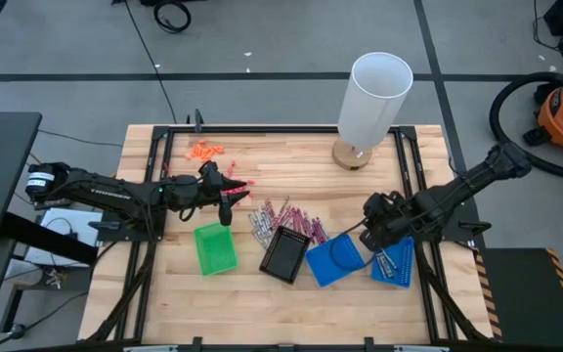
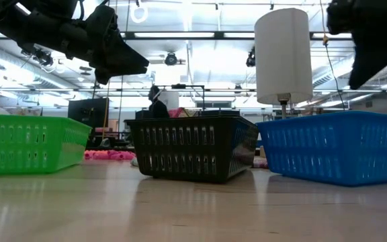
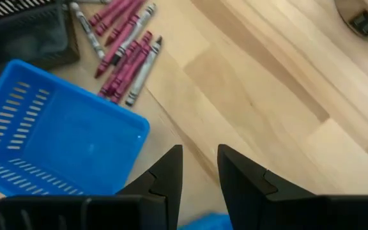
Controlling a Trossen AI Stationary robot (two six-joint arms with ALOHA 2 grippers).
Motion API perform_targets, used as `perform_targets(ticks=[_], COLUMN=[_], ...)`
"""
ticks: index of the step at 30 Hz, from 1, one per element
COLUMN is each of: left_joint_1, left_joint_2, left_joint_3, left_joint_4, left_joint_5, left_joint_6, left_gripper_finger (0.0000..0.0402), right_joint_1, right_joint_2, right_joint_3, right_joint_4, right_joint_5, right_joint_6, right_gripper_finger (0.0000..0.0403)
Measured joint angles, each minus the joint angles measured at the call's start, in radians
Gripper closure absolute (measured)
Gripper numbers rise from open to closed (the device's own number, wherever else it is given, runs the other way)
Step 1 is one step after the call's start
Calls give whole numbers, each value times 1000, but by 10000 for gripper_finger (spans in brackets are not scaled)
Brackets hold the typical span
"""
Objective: Sort crayons
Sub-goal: Put the black crayon into the right blue bin
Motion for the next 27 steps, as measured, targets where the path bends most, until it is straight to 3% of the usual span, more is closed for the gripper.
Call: perform_targets(ticks=[27], left_joint_1=[0], left_joint_2=[0], left_joint_3=[0], left_joint_4=[-5], left_joint_5=[0], left_joint_6=[6], left_gripper_finger=[253], right_joint_1=[-257], right_joint_2=[86], right_joint_3=[1], right_joint_4=[236], right_joint_5=[-133], right_joint_6=[-408], right_gripper_finger=[296])
